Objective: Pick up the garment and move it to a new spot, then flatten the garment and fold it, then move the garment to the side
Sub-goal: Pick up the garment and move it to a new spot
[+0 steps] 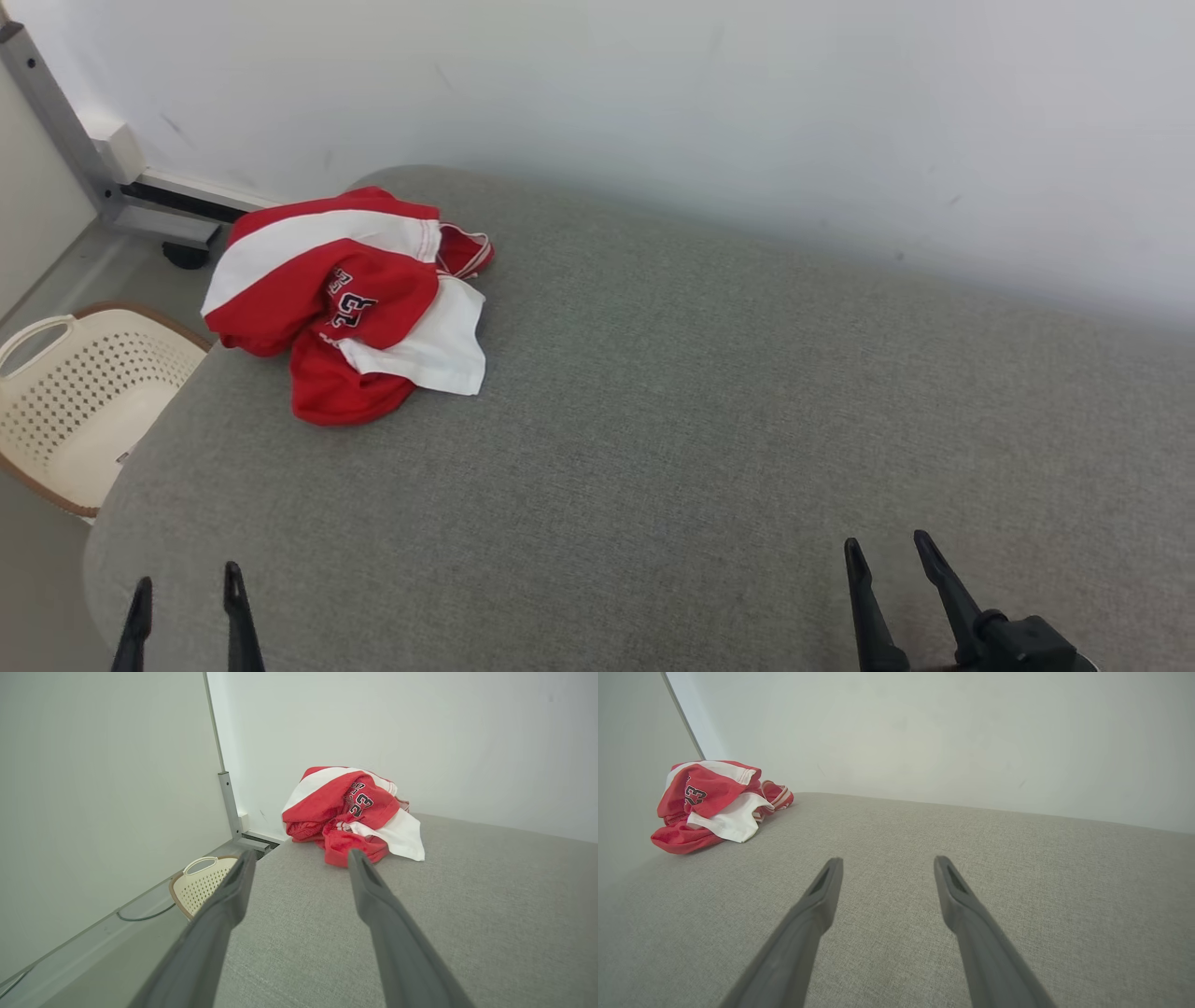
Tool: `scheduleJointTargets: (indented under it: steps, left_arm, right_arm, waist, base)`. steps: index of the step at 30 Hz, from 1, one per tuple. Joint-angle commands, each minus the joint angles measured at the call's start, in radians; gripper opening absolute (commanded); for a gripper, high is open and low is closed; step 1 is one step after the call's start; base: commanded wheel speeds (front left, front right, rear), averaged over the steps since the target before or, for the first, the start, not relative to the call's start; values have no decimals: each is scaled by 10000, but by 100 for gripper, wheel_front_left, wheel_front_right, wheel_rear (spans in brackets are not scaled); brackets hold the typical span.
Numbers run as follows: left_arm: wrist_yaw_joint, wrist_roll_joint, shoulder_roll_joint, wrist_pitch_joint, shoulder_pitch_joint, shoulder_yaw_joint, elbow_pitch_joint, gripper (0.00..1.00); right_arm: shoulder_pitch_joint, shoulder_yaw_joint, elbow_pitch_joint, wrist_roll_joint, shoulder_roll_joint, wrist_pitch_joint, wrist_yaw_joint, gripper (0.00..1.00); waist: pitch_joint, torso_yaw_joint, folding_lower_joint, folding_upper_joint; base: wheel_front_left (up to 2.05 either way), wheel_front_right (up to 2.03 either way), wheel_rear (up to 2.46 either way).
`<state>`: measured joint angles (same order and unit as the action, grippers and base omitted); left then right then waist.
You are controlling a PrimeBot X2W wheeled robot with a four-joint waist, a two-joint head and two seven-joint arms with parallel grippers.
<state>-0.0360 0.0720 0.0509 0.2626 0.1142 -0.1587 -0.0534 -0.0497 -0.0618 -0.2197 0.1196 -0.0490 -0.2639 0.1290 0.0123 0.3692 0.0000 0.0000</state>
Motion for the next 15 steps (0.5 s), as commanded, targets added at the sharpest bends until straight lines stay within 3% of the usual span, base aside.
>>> scheduleJointTargets:
  steps: [1,6,15]
  left_arm:
    - [-31,103,-11,33,-231,-107,34,100]
    - [-188,109,11,33,-861,-620,42,100]
    - [-692,336,592,33,-2766,-1914,-396,100]
  right_arm:
    - [152,-48,18,-74,-25,-12,33,100]
    - [360,-147,83,-168,-26,-11,33,100]
    - [823,-110,199,-266,-20,-11,33,100]
  waist:
    - [187,-386,0,0]
    - [420,-982,0,0]
    - [1126,-2168,0,0]
  base:
    - [0,0,0]
    - [0,0,0]
    - [0,0,0]
